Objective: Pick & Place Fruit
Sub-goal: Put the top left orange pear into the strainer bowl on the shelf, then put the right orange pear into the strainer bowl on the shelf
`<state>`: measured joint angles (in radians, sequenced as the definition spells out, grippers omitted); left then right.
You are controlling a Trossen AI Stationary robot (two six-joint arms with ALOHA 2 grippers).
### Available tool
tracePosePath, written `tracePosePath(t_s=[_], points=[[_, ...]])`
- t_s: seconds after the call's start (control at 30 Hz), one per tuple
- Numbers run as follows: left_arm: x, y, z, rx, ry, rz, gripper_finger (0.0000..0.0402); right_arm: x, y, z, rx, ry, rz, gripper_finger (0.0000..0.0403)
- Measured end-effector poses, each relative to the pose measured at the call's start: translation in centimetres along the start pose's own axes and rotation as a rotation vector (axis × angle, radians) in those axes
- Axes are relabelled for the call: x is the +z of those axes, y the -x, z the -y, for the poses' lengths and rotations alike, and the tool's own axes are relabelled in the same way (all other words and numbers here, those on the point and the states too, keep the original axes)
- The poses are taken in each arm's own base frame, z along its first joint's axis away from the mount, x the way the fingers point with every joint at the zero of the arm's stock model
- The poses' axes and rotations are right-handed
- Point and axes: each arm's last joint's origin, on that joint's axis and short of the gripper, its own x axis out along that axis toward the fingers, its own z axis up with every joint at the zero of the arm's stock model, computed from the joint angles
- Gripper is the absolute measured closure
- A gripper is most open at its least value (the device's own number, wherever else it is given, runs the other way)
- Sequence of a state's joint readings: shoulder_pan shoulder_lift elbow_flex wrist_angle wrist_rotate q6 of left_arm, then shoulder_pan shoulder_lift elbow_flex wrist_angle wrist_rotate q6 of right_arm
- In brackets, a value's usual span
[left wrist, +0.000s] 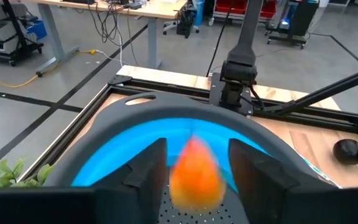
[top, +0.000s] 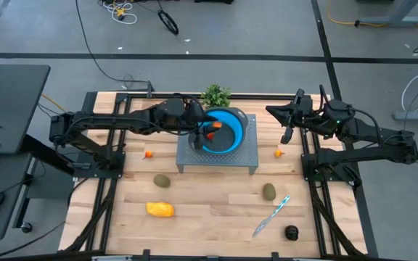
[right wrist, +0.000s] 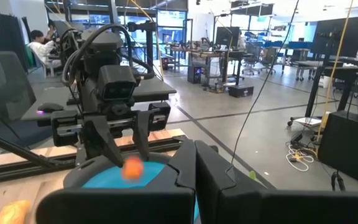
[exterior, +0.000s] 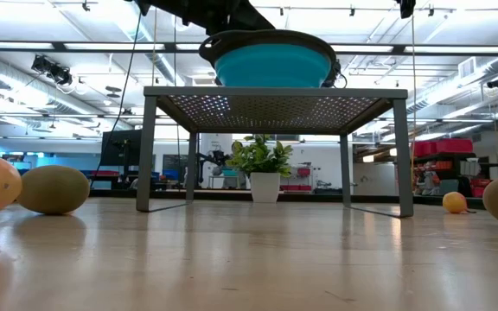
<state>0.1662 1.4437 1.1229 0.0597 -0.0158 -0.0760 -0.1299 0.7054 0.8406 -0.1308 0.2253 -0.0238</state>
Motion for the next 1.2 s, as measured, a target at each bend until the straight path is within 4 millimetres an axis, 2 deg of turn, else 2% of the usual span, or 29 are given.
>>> tracePosePath(t_s=[0.27,0.47,0.93,1.03,1.2], points=[[0.0,0.0,-0.06,0.025,0.018,0.002,0.0125,-0.01,0.0,0.0,0.0,0.001,-0.001,0.0403],[-0.02,0.0,-0.06,0.025,0.021,0.0,0.0098,-0.01,0.01,0.0,0.0,0.003,-0.001,0.0403],[-0.02,0.01,-0.12,0.043,0.021,0.001,0.0103,-0.01,0.0,0.0,0.0,0.004,-0.001,0.0403],[-0.03,0.01,-0.04,0.041,0.021,0.001,0.0128,-0.02,0.0,0.0,0.0,0.004,-0.002,0.0403],[-0.03,0.02,-0.04,0.041,0.016,0.001,0.0193,-0.01,0.0,0.0,0.0,0.004,-0.001,0.0403]])
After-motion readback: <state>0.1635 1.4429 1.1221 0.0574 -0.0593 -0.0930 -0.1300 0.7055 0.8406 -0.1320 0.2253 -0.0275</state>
